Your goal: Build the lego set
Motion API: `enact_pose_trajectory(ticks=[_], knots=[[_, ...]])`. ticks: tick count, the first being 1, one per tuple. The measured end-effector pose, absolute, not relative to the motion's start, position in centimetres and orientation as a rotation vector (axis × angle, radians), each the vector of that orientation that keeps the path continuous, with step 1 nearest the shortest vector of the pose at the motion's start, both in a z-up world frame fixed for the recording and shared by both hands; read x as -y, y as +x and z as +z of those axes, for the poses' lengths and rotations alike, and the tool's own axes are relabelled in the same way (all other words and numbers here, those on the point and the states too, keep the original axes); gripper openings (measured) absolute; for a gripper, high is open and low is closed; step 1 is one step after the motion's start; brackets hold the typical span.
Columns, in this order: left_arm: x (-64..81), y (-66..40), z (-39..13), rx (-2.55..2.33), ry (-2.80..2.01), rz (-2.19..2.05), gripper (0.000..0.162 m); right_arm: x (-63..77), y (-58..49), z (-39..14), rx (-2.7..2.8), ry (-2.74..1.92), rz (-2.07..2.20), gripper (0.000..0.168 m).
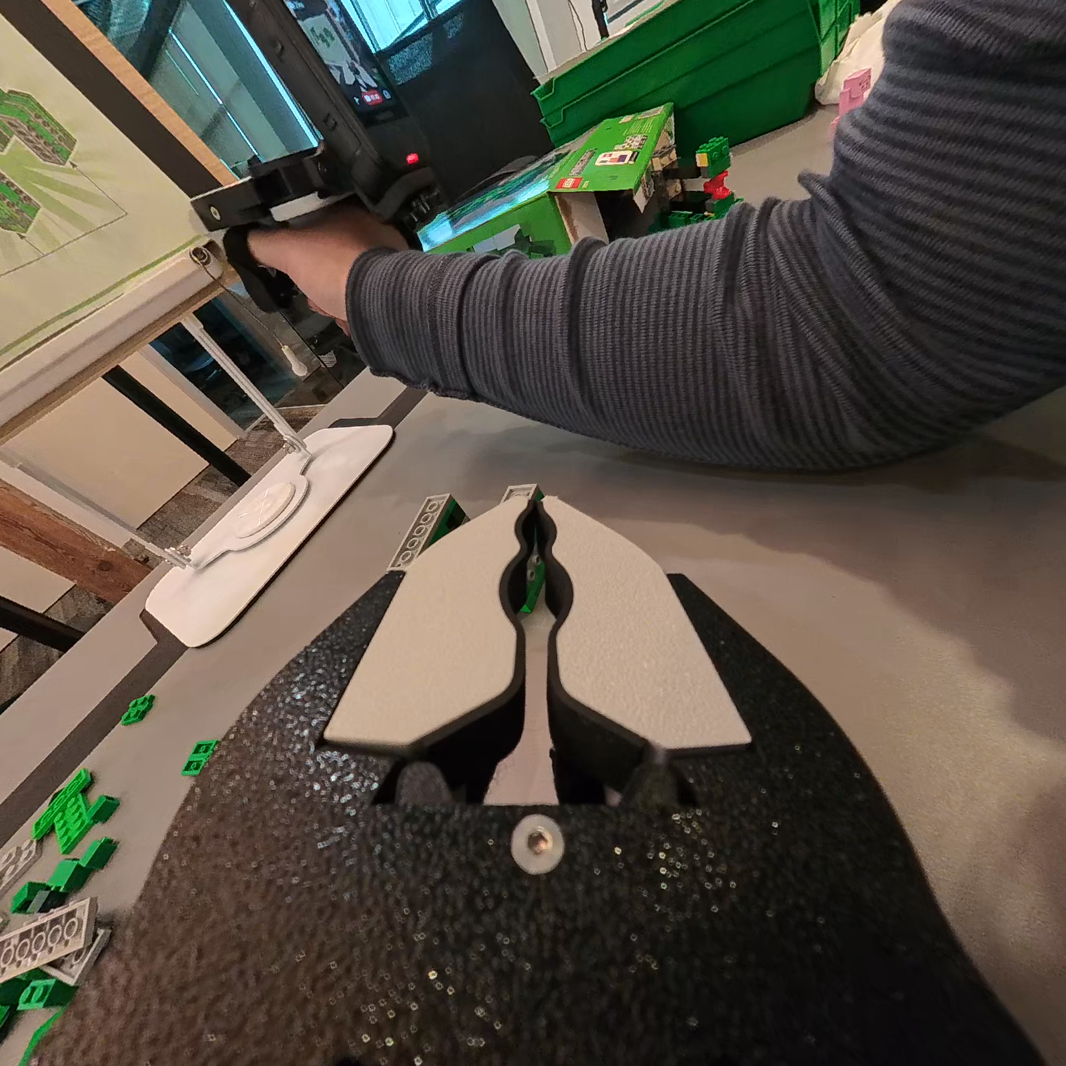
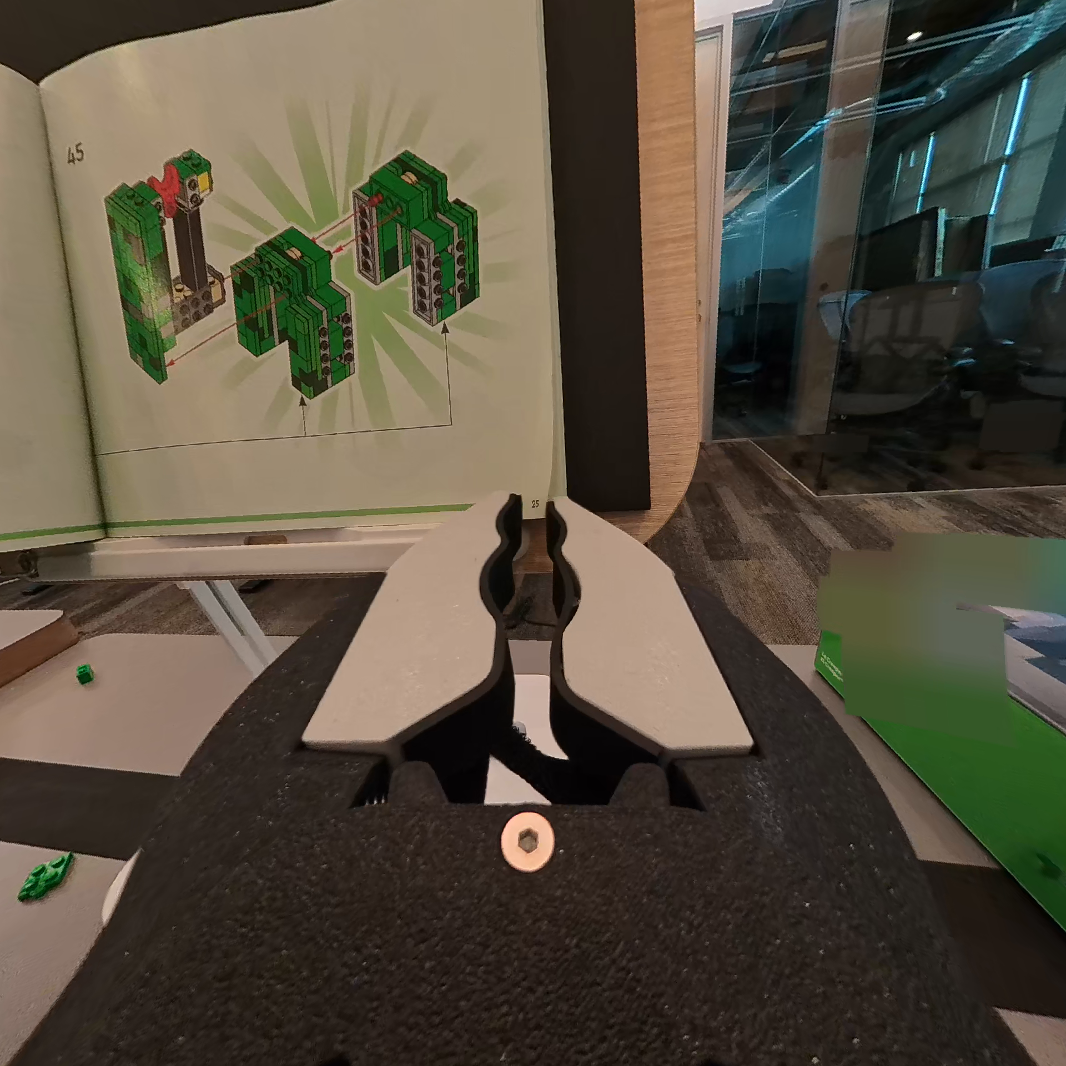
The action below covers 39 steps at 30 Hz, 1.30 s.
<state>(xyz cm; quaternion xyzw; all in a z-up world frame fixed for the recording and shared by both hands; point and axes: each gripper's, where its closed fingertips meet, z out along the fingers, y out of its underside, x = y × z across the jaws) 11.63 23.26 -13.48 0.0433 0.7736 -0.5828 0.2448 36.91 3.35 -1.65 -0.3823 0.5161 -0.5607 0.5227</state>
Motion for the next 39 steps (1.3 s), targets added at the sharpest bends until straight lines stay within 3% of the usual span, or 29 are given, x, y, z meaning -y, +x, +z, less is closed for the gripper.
enact_pose_trajectory(ticks=[3, 12, 22, 39], knots=[[-23.2, 11.6, -13.5, -2.113, 0.12, -1.589, 0.0, -3.3, 36.9, -1.6, -1.238, -0.916, -1.355, 0.0], [-23.2, 11.7, -13.5, -2.113, 0.119, -1.59, 0.0, -5.0, 36.4, 0.4, -1.146, -0.975, -1.371, 0.0], [-23.2, 11.7, -13.5, -2.113, 0.122, -1.588, 0.0, -16.4, 35.6, 3.8, -0.682, -1.281, -1.336, 0.0], [-23.2, 11.7, -13.6, -2.114, 0.125, -1.582, 0.0, -30.5, 33.5, 1.3, -0.193, -1.674, -1.381, 0.0]])
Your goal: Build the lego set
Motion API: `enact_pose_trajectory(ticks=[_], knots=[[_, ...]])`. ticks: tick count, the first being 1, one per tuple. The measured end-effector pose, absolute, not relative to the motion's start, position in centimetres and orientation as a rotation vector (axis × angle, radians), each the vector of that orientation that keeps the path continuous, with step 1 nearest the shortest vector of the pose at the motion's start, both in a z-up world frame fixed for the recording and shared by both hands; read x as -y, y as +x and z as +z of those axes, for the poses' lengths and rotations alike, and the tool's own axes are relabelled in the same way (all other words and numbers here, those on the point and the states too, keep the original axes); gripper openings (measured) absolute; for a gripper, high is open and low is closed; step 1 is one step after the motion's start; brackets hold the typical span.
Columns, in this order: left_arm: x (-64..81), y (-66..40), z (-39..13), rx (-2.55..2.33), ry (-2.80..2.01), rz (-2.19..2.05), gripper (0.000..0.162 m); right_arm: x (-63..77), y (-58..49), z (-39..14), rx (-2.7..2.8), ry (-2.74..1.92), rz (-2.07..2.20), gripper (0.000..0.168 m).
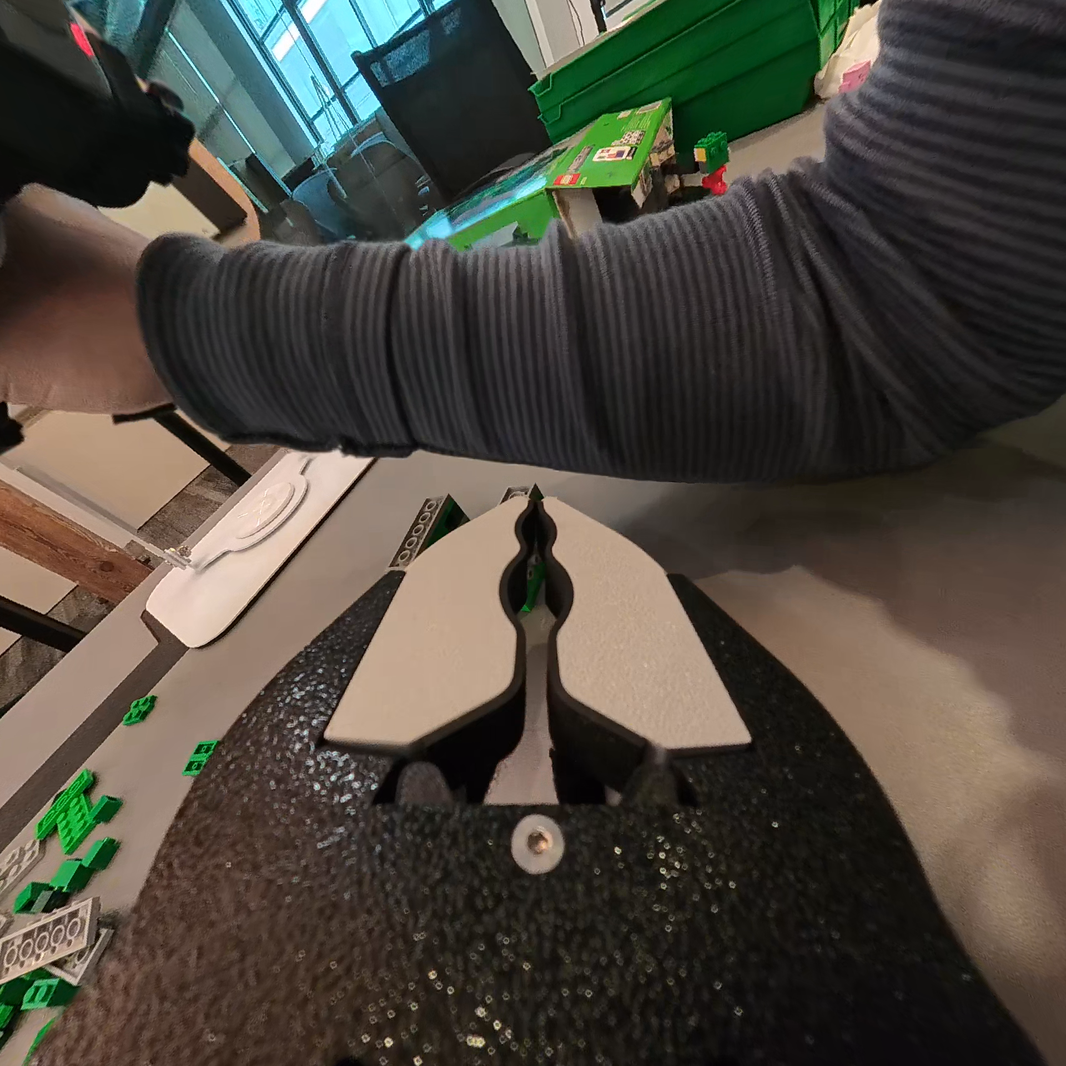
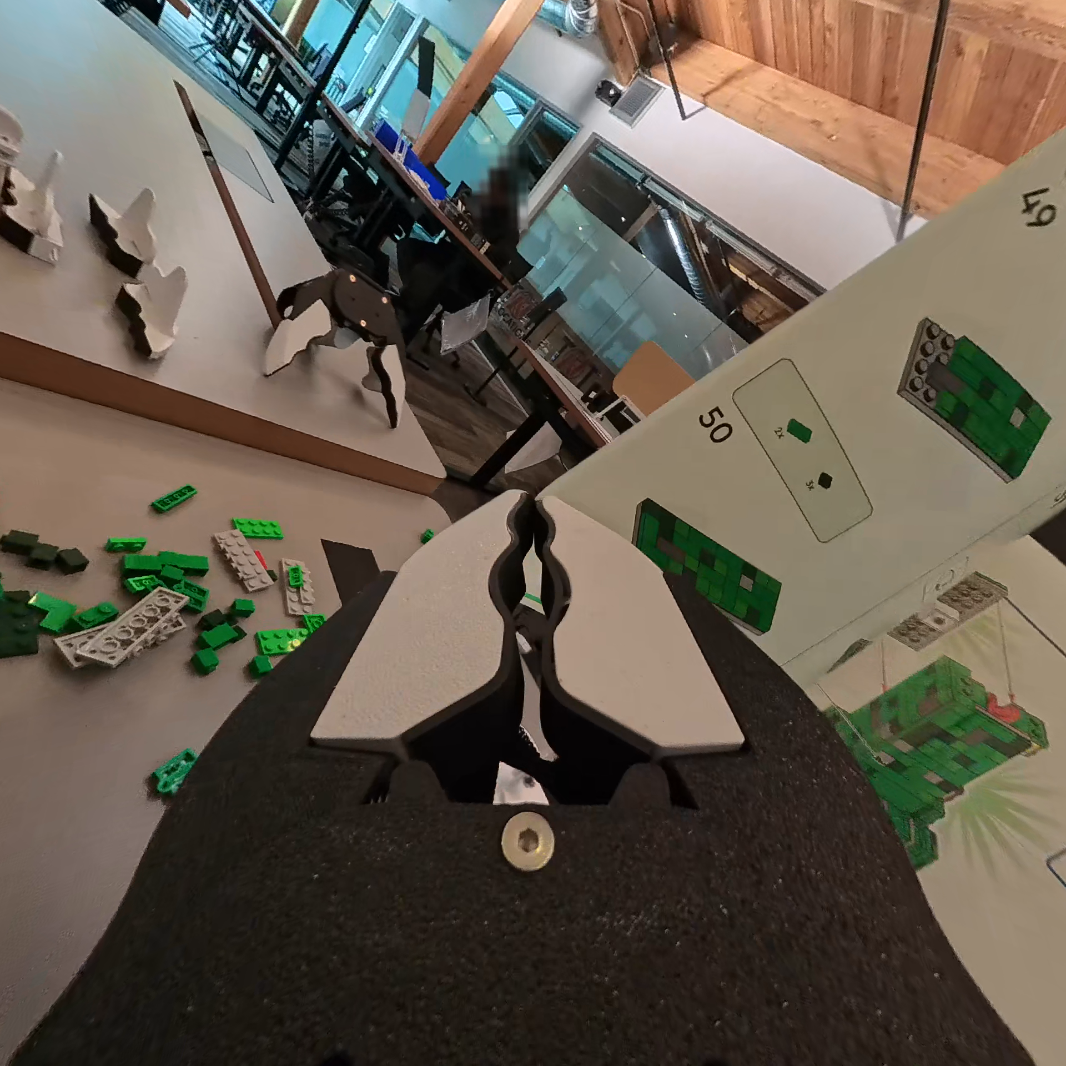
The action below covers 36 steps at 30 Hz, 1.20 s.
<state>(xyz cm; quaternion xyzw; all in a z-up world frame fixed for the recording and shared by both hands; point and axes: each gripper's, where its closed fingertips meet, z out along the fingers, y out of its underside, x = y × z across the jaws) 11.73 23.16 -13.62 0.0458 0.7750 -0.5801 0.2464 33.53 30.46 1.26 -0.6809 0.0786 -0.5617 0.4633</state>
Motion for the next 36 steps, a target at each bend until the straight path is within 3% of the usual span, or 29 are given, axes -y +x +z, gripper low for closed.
enact_pose_trajectory(ticks=[36], knots=[[-23.2, 11.7, -13.7, -2.118, 0.136, -1.571, 0.0, -29.6, 34.0, 0.7, -0.201, -1.699, -1.409, 0.0]])
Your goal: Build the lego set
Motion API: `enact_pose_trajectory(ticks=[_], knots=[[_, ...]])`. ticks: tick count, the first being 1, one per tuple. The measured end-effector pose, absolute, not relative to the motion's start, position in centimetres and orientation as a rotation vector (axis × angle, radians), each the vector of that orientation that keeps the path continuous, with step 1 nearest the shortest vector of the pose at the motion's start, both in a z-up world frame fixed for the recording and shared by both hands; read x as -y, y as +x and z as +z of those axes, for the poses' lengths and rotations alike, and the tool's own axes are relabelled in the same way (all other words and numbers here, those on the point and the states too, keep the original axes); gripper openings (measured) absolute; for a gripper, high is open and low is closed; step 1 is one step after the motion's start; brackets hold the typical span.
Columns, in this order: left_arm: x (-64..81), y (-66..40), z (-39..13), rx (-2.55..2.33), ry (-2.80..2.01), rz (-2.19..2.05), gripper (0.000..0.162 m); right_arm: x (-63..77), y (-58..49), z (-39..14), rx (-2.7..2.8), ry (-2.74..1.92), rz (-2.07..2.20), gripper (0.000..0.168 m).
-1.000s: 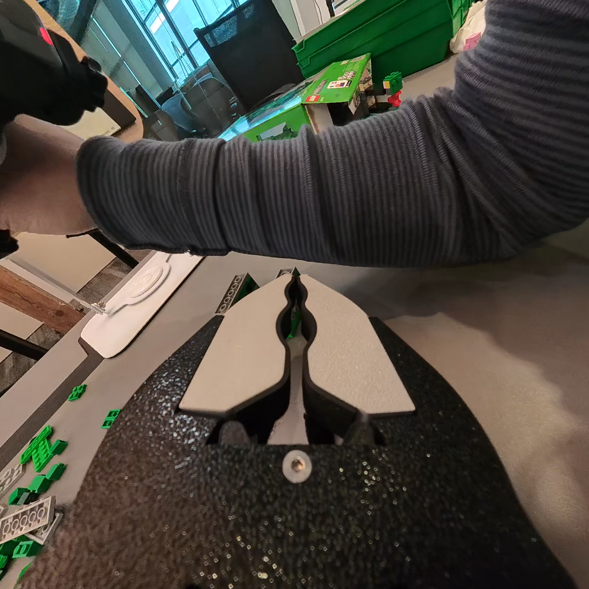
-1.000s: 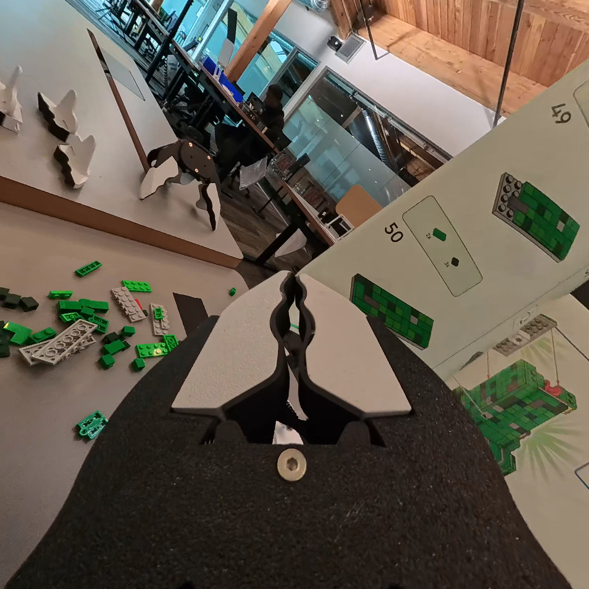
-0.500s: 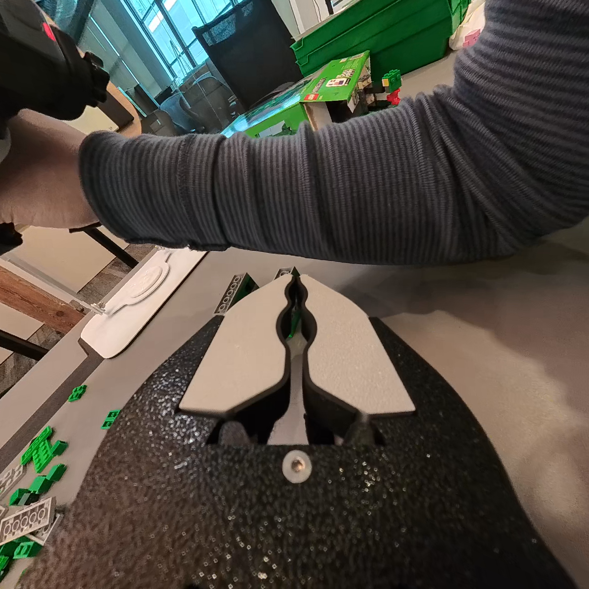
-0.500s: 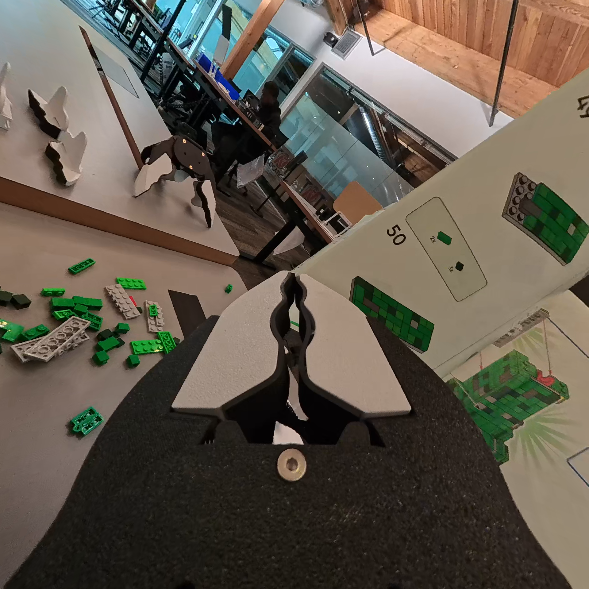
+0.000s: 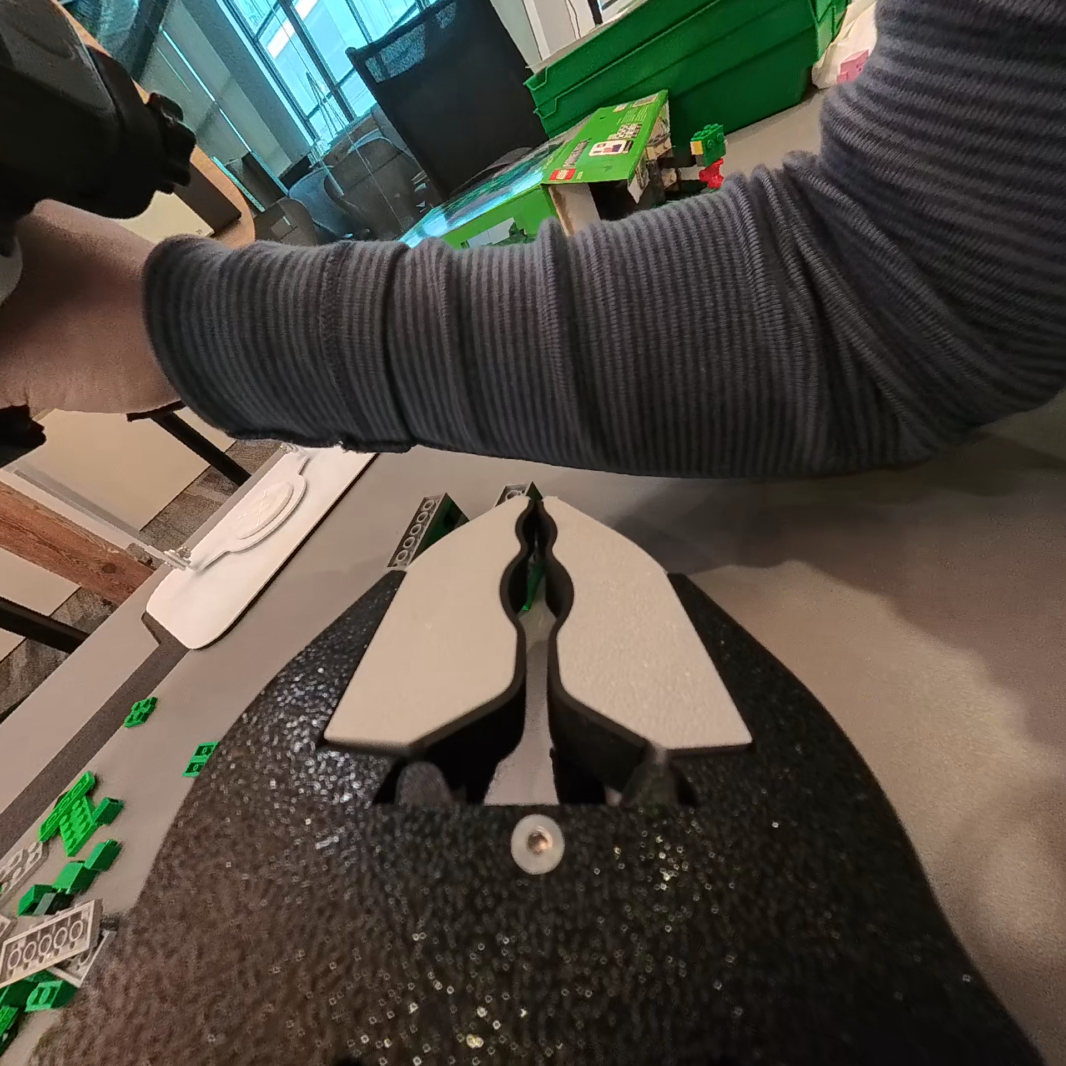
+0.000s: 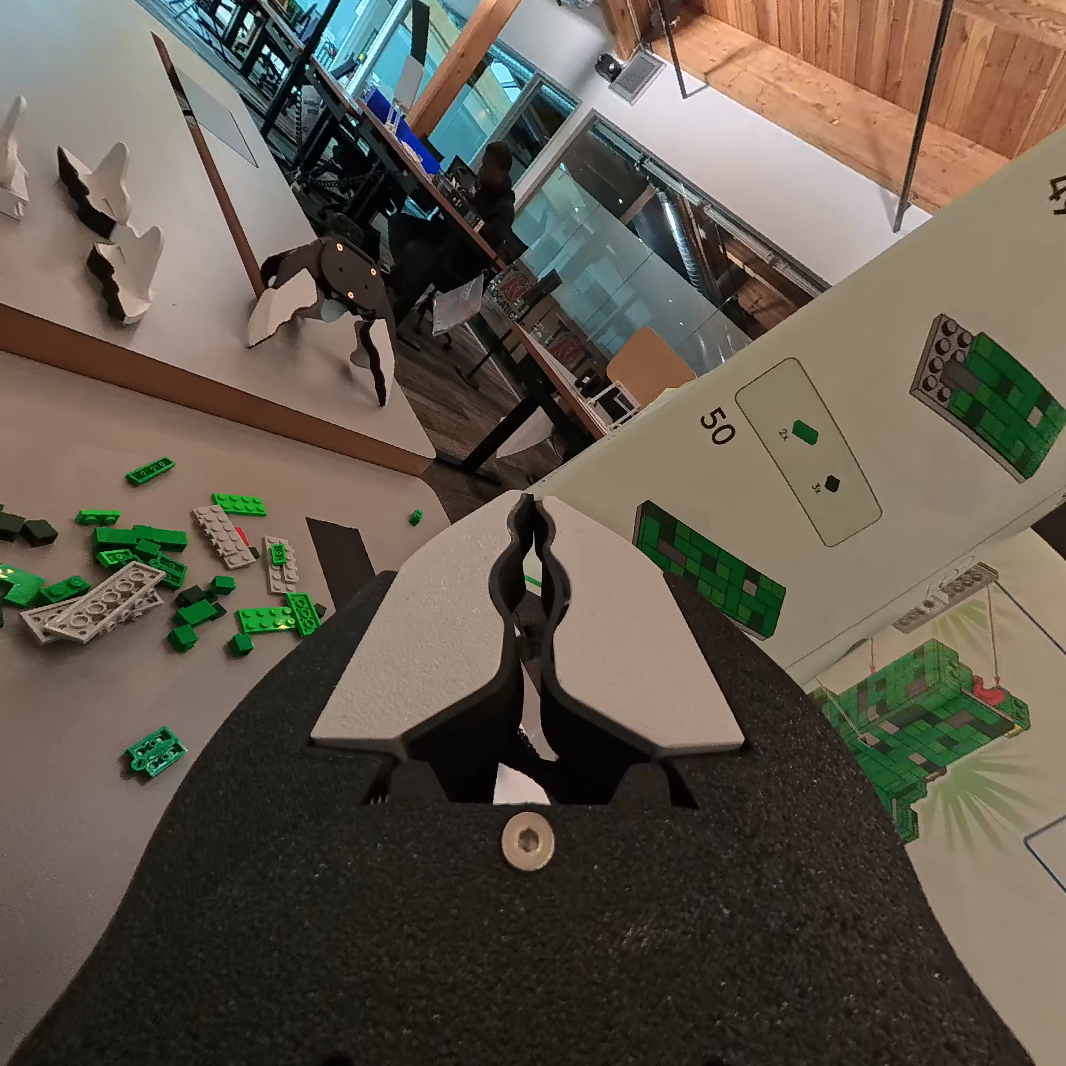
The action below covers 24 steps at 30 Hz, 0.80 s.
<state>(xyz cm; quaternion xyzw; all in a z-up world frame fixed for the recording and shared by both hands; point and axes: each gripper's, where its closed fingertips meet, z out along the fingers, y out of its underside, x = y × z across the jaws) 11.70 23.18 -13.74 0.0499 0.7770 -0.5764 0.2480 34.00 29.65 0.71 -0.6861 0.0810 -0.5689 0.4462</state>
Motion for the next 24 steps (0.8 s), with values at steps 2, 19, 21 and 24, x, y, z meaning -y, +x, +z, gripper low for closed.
enact_pose_trajectory(ticks=[2, 19, 21, 24], knots=[[-23.19, 11.71, -13.73, -2.117, 0.135, -1.572, 0.0, -29.71, 33.91, 0.73, -0.192, -1.698, -1.411, 0.0], [-23.17, 11.75, -13.7, -2.119, 0.137, -1.569, 0.0, -29.42, 33.9, 0.76, -0.184, -1.701, -1.422, 0.0], [-23.17, 11.74, -13.7, -2.118, 0.138, -1.568, 0.0, -29.27, 33.95, 0.76, -0.188, -1.702, -1.423, 0.0], [-23.15, 11.76, -13.68, -2.118, 0.137, -1.569, 0.0, -29.09, 33.98, 0.76, -0.191, -1.702, -1.424, 0.0]])
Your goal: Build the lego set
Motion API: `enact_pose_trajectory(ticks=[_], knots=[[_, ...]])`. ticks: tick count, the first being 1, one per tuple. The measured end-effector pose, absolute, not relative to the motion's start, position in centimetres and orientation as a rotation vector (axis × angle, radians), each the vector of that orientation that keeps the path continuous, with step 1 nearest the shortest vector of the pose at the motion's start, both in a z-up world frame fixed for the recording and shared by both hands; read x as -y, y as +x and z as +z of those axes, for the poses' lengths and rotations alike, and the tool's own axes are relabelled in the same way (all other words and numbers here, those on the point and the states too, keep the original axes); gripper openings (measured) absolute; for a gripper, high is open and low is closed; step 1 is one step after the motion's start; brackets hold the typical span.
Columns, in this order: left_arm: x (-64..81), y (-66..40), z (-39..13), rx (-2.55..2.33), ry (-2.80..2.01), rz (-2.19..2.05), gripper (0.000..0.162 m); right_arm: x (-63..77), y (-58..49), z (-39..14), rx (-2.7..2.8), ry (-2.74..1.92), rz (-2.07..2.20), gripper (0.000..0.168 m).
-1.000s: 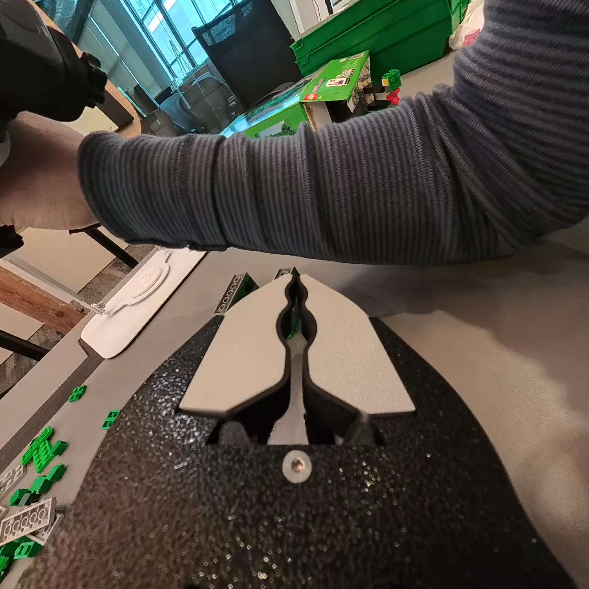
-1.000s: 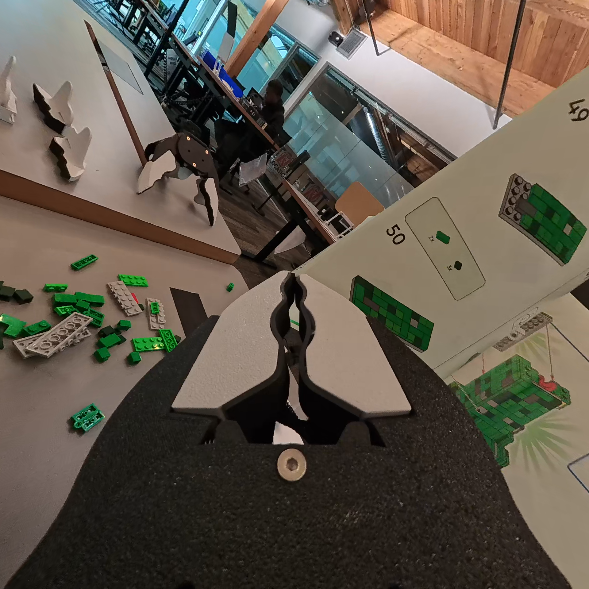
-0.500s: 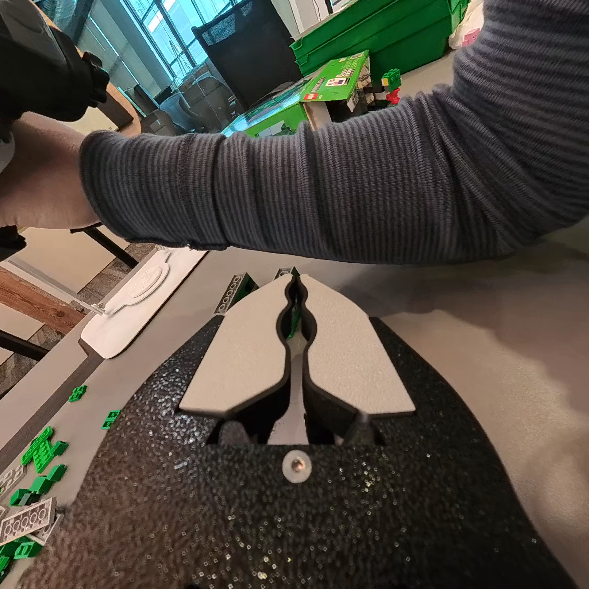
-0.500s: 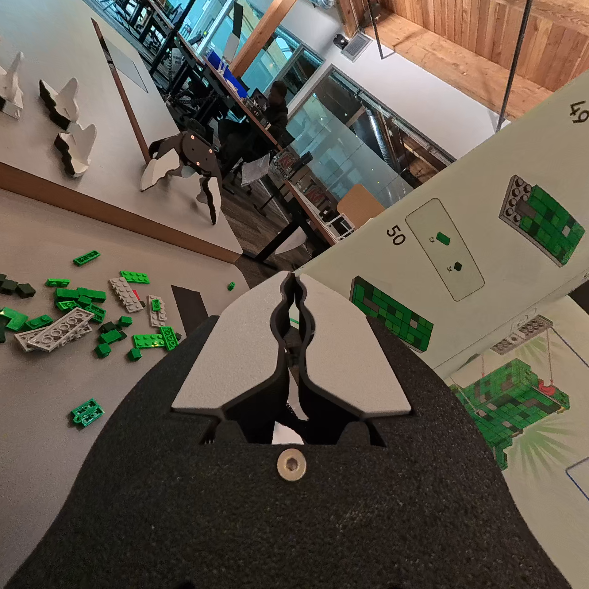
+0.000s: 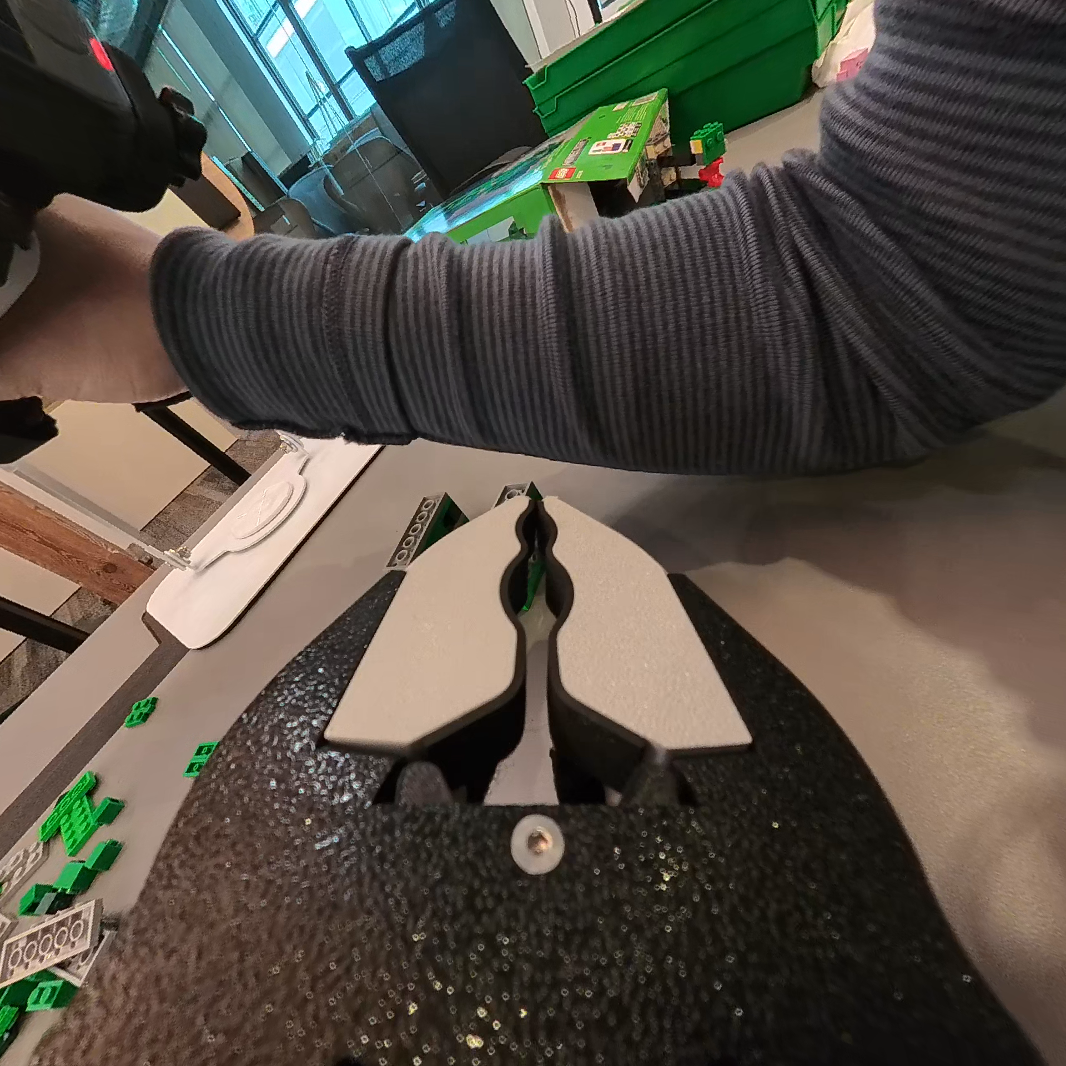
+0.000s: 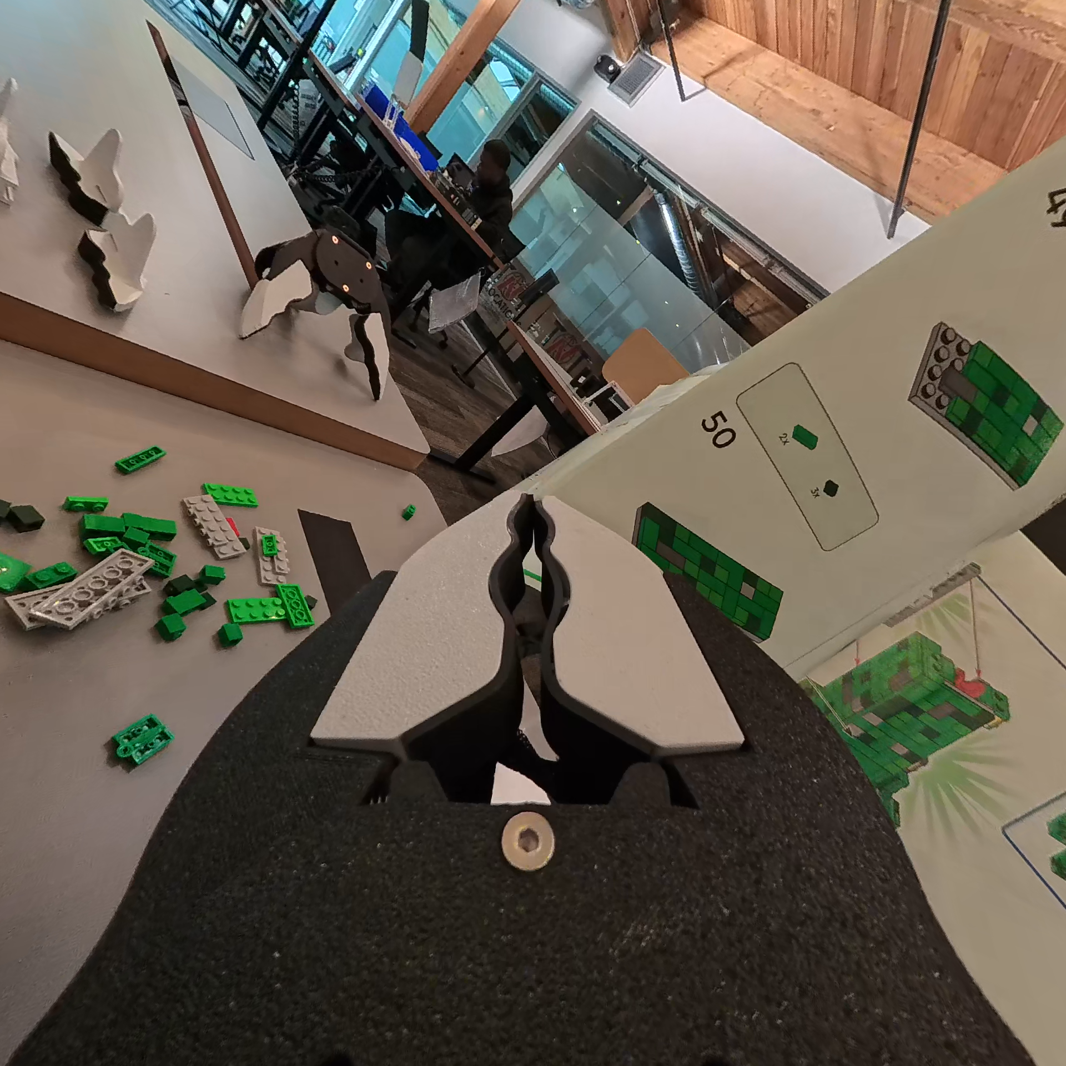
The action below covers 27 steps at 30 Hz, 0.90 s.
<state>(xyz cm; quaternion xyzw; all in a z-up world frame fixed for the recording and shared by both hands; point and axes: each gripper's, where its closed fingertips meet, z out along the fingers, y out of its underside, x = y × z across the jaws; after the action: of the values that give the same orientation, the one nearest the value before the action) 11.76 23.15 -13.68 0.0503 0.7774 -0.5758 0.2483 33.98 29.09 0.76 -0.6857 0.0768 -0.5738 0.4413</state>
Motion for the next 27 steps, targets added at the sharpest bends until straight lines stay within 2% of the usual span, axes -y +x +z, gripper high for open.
enact_pose_trajectory(ticks=[22, 27], knots=[[-23.1, 12.0, -13.4, -2.106, 0.119, -1.577, 0.0, -28.0, 34.2, 0.6, -0.203, -1.718, -1.424, 0.0], [-24.4, 13.6, -11.2, -1.946, -0.042, -1.66, 0.001, -28.0, 34.0, 0.4, -0.186, -1.723, -1.374, 0.0]])
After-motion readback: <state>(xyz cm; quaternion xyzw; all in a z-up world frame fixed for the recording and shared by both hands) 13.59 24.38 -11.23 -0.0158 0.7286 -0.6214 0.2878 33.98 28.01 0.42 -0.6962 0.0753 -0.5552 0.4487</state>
